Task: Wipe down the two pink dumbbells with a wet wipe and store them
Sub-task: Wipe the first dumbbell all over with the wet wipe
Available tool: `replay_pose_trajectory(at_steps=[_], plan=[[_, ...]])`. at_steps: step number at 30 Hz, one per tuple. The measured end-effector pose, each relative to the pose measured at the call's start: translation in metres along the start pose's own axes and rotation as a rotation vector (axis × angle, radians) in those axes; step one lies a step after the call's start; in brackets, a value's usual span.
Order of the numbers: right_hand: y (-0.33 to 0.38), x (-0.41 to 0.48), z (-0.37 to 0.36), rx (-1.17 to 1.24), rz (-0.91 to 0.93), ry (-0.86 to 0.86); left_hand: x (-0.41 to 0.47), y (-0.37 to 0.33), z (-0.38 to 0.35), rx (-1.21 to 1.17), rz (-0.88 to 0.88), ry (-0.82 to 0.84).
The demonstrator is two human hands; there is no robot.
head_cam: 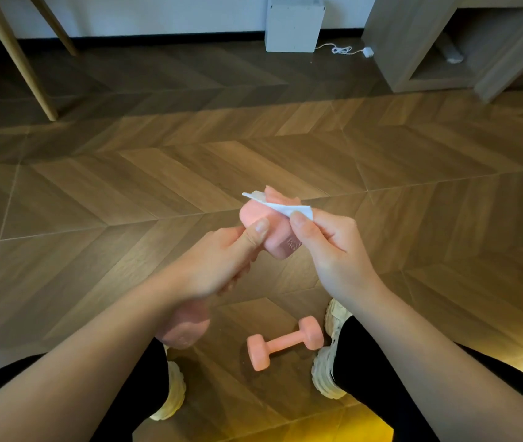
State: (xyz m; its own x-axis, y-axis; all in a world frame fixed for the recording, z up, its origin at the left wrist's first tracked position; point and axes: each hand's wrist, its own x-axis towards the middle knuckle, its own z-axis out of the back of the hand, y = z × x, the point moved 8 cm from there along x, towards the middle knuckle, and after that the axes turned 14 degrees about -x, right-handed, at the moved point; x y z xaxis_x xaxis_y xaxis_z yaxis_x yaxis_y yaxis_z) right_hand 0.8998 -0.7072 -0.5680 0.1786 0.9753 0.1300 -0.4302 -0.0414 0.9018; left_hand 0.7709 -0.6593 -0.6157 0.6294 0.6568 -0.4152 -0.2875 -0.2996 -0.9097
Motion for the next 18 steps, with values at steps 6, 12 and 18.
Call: replay_pose_trajectory(at_steps=[6,12,18], plan=[[-0.001,-0.006,0.006,-0.162,0.07,-0.051,0.006,0.001,0.011,-0.226,0.026,-0.106],[-0.018,0.0,0.01,-0.079,-0.103,-0.068,0.002,-0.005,0.014,-0.209,-0.123,-0.083],[-0.017,0.004,0.004,-0.025,-0.13,0.012,-0.002,-0.016,0.015,0.303,-0.234,0.0]])
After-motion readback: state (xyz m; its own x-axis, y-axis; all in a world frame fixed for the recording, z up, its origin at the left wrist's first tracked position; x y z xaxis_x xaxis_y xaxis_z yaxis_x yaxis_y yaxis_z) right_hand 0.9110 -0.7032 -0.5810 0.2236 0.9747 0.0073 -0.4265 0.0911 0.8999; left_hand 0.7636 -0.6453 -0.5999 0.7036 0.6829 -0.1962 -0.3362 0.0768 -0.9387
